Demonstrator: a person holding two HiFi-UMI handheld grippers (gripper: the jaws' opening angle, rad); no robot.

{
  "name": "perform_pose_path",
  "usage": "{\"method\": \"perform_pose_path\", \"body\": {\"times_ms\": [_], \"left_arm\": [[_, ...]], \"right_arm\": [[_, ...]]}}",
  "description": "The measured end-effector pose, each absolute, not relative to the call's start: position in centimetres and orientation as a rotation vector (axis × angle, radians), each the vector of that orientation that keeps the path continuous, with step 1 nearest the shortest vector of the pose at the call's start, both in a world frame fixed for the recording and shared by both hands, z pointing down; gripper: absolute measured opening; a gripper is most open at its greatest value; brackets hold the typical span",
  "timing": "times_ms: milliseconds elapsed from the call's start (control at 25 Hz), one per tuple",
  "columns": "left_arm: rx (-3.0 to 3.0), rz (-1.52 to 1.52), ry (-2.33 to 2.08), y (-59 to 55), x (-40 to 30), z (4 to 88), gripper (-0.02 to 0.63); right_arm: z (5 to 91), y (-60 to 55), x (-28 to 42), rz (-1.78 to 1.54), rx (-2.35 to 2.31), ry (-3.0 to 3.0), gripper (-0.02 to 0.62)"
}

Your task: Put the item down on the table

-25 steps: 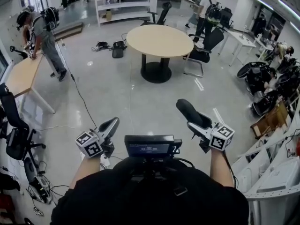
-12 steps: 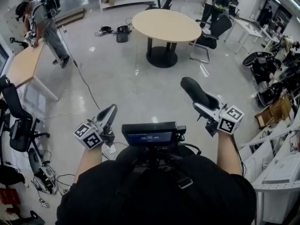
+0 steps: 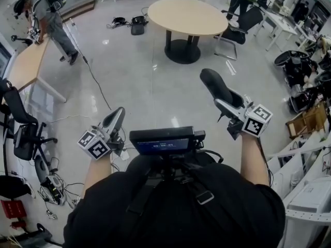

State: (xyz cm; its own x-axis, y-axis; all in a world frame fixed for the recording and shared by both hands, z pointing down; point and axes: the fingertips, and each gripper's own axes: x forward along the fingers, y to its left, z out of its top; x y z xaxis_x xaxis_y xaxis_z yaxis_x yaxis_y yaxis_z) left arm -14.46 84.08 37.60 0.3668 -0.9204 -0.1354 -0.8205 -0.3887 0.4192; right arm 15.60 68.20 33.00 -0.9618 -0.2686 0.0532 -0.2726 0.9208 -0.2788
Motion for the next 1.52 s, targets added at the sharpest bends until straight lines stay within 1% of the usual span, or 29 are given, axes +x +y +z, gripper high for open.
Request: {"method": "perform_pose_path", "body": {"times_ms": [280,400,600,800,1040,1280,1520], "left_arm": [[2.324,-0.473,-1.618,78.3,-9.9,37.4,0.002],[2.328,-0.469,-1.617,74.4,-6.3,36.9,0.002],[2.344,-0.465,-1.594,66.0,1.6,35.8,0.002],[2.368,-0.402,-1.547,63.4,3.6,36.5,0.002],[2.397,-0.331,-1.481,58.0,8.8,37.0,0.002],[2.425,-0.321,-1.392,53.3,10.4,37.4,0.002],[2.448,-0.331,-1.294,48.3,9.3,38.5,0.002]], "right_arm": [[34.5,60.9,19.6,0.513,0.351,-3.106,0.310],[34.1,56.8,22.4,0.524,0.320,-3.123,0.310],[33.5,49.1,29.4,0.530,0.286,-3.149,0.311],[34.9,47.8,31.7,0.529,0.315,-3.151,0.310],[37.2,44.1,37.7,0.585,0.389,-3.144,0.310],[38.1,41.6,39.7,0.597,0.474,-3.116,0.310],[38.4,38.7,39.1,0.585,0.564,-3.081,0.310]]}}
